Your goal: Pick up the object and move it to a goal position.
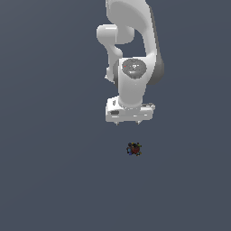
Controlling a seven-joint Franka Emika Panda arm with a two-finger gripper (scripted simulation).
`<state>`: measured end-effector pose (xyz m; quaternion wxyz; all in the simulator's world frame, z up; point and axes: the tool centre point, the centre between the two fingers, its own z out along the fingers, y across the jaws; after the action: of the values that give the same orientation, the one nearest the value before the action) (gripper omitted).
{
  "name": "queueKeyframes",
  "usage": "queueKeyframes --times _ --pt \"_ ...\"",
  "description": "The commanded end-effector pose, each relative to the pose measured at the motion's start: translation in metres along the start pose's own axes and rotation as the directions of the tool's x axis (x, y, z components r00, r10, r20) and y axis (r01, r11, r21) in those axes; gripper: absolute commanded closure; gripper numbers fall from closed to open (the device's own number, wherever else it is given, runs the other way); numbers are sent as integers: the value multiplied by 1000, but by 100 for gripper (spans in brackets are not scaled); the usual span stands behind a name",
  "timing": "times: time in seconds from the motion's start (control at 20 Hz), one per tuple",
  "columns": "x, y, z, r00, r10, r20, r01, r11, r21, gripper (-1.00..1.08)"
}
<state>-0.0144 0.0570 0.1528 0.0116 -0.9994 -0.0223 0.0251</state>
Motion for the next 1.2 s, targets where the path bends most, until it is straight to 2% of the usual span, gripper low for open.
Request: queueKeyframes --times 0.0,0.35,0.7,0.9,1.15 --pt "0 1 0 1000 -2 -1 2 1000 0 -92" --pt "4 -1 3 998 -64 -1 64 998 -4 -92" --pt "12 -4 9 981 -194 -1 194 981 -12 -92" --pt "18 -7 14 955 -298 0 298 954 -18 -92" --pt "27 -11 22 898 -439 2 439 898 -25 -92"
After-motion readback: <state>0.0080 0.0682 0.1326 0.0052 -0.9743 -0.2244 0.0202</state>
